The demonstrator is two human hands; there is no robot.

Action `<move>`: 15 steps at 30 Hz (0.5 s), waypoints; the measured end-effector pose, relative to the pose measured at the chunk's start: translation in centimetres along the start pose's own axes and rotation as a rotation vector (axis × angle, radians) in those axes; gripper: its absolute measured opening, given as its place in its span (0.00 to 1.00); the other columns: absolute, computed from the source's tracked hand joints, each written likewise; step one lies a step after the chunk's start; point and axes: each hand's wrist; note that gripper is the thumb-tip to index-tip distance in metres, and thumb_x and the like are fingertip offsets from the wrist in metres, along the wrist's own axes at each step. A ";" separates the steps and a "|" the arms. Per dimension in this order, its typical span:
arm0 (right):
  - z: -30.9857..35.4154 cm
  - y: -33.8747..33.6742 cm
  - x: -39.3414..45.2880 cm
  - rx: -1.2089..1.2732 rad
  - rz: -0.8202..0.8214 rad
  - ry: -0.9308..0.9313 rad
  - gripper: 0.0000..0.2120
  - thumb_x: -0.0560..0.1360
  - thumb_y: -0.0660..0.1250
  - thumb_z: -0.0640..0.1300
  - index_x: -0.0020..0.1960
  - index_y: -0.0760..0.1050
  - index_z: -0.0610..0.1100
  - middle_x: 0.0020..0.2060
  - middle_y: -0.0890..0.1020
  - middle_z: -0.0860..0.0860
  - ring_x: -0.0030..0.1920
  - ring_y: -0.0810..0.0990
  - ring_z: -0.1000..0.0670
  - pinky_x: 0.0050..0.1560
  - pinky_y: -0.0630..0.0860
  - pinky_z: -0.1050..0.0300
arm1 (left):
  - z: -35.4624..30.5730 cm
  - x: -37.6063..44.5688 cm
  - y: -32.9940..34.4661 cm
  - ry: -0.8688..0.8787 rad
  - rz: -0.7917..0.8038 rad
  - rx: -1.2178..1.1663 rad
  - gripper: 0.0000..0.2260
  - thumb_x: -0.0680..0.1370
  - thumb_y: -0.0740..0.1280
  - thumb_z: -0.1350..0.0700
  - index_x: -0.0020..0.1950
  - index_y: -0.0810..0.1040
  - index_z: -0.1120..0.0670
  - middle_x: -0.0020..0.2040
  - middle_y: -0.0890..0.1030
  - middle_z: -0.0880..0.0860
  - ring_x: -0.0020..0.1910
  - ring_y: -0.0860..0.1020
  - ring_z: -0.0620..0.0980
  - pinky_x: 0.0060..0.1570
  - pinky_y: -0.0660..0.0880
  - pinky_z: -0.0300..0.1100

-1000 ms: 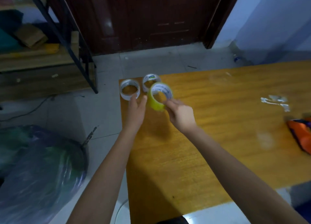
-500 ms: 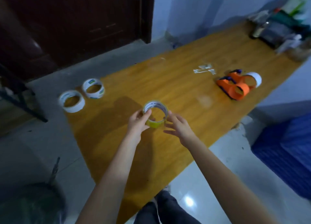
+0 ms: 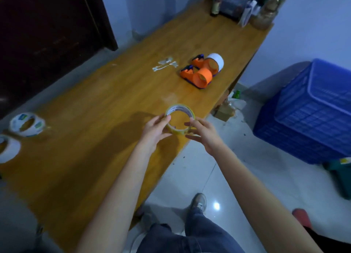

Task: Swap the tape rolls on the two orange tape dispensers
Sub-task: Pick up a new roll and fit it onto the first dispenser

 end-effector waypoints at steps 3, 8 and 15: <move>1.0 -4.3 0.9 -0.020 -0.004 0.001 0.10 0.77 0.63 0.51 0.47 0.78 0.45 0.52 0.82 0.45 0.47 0.80 0.46 0.51 0.80 0.51 | 0.4 0.9 4.3 -0.010 0.011 0.006 0.20 0.76 0.68 0.56 0.66 0.71 0.61 0.56 0.80 0.59 0.44 0.82 0.53 0.35 0.81 0.40; 3.0 -10.3 2.8 -0.050 -0.018 0.004 0.11 0.77 0.63 0.50 0.52 0.78 0.44 0.52 0.82 0.44 0.45 0.81 0.46 0.46 0.80 0.54 | 0.8 2.9 10.5 -0.006 0.016 0.033 0.18 0.76 0.68 0.55 0.64 0.73 0.59 0.53 0.81 0.55 0.45 0.83 0.53 0.38 0.81 0.42; 5.5 -15.6 6.1 -0.074 0.006 0.007 0.15 0.77 0.64 0.48 0.57 0.78 0.39 0.49 0.83 0.47 0.43 0.81 0.49 0.46 0.82 0.57 | 0.8 5.5 15.9 -0.033 -0.027 0.007 0.20 0.74 0.69 0.54 0.64 0.71 0.57 0.54 0.82 0.54 0.49 0.83 0.55 0.50 0.80 0.49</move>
Point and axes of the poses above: each hand's wrist, its own x-axis towards the middle knuckle, its own y-axis out of the palm, z = x × y
